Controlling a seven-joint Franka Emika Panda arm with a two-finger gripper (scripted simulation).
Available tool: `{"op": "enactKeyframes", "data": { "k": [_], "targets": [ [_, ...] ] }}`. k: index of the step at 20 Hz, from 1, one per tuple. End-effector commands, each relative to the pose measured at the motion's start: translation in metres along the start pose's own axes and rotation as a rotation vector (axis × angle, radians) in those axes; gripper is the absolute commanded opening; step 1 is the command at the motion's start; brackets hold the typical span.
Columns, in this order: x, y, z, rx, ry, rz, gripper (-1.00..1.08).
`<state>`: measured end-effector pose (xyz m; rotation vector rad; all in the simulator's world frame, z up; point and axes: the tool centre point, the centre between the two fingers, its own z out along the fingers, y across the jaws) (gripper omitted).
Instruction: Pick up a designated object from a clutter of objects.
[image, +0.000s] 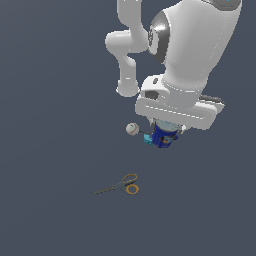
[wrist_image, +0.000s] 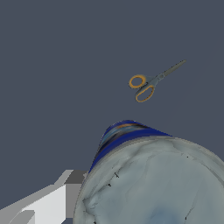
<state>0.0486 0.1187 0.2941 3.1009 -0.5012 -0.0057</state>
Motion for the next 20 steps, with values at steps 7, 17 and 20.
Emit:
{"op": "enactKeyframes", "data": {
  "k": [7, 17, 20],
  "targets": [
    [-0.001, 0.015, -0.086, 0.002, 0.003, 0.0, -1.0],
    [0.0, 0.022, -0.13, 0.001, 0.003, 0.001, -1.0],
    [0.0, 0.022, -0.132, 0.001, 0.003, 0.001, -1.0]
  ]
}}
